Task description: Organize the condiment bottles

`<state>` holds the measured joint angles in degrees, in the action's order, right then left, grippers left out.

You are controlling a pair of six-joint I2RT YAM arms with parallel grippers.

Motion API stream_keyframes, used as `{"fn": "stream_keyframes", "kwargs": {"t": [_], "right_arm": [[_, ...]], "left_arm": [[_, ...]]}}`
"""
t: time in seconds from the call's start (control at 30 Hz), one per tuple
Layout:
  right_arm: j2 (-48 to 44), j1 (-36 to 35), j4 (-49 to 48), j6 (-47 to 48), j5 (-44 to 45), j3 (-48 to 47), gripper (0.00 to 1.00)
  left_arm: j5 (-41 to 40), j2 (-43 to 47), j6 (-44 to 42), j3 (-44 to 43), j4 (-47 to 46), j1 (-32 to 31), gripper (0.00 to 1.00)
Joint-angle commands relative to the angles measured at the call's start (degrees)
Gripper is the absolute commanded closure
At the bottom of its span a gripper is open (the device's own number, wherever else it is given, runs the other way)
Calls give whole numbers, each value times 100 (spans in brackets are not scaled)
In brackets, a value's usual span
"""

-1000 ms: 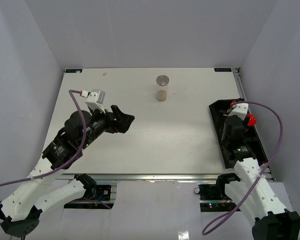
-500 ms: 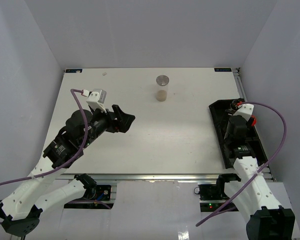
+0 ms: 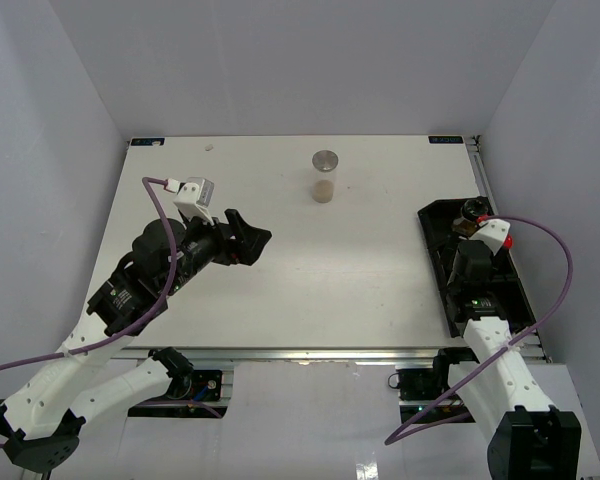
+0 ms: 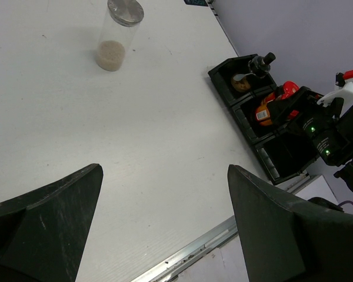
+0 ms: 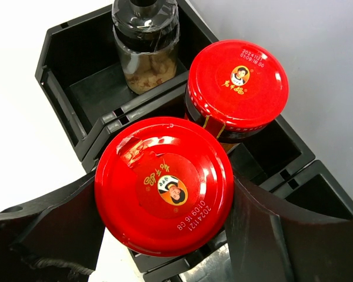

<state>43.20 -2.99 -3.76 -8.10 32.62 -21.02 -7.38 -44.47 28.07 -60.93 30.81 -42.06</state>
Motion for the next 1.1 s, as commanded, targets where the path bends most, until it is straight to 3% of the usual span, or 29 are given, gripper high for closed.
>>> {"fn": "stream_keyframes", "kwargs": {"t": [0.0,0.5,0.63,0.93,1.07], "right_arm": [[2,50,-1107,-246,269,-51,65],[233,141,-1075,-437,464,10,28],[236,161,-1019,-458,461,-19,12],[213,185,-392,-530,399,-475,2],[74,185,267,-674,254,-1026,9]], "left_arm": [[26,55,-21,-115,-128,23,2],[35,78,-47,-50,-137,23,2],[26,61,-56,-103,-98,23,2],[43,33,-48,-211,-56,23,2],[-17,-71,-83,-328,-34,23,2]]}}
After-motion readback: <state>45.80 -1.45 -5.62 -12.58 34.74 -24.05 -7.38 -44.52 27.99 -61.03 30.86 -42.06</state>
